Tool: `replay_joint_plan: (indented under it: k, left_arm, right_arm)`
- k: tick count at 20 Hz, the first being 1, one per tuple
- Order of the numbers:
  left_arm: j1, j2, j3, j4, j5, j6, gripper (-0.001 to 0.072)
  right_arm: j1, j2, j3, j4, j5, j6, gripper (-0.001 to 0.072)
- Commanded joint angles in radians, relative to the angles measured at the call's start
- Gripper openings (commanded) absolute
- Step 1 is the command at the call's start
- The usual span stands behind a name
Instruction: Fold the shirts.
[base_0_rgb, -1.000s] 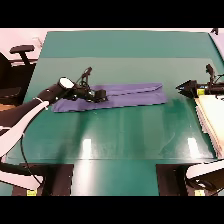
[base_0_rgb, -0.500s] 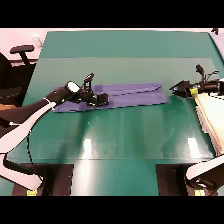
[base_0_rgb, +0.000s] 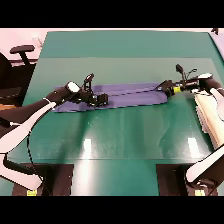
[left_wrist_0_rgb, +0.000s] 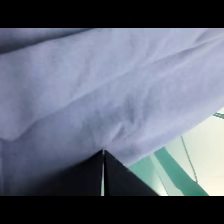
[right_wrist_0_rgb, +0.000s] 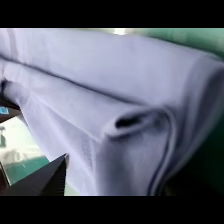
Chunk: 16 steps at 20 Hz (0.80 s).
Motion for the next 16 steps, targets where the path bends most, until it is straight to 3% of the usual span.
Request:
replay_joint_plan:
  k: [1,2,3,7,16]
  left_arm:
    - [-0.001,-0.001,0.001,0.001,-0.005,-0.001,0.0022]
    - [-0.001,-0.001,0.001,0.0,-0.006,-0.001,0.0022]
    - [-0.001,-0.001,0.001,0.0,-0.009,-0.001,0.0022]
    - [-0.001,-0.001,0.001,-0.008,-0.008,0.0,0.0022]
    - [-0.037,-0.043,0.038,-0.028,0.101,0.0,0.0022]
  right_arm:
    - [0.056,-0.011,0.002,0.026,-0.015,0.002,0.0471]
    - [0.056,-0.011,0.003,0.066,-0.007,-0.006,0.0293]
    - [0.055,-0.011,0.011,0.108,0.015,-0.032,0.0016]
    - [0.041,-0.006,0.098,0.18,0.108,-0.016,0.0019]
    - [0.039,0.228,0.145,0.215,0.135,0.026,0.0019]
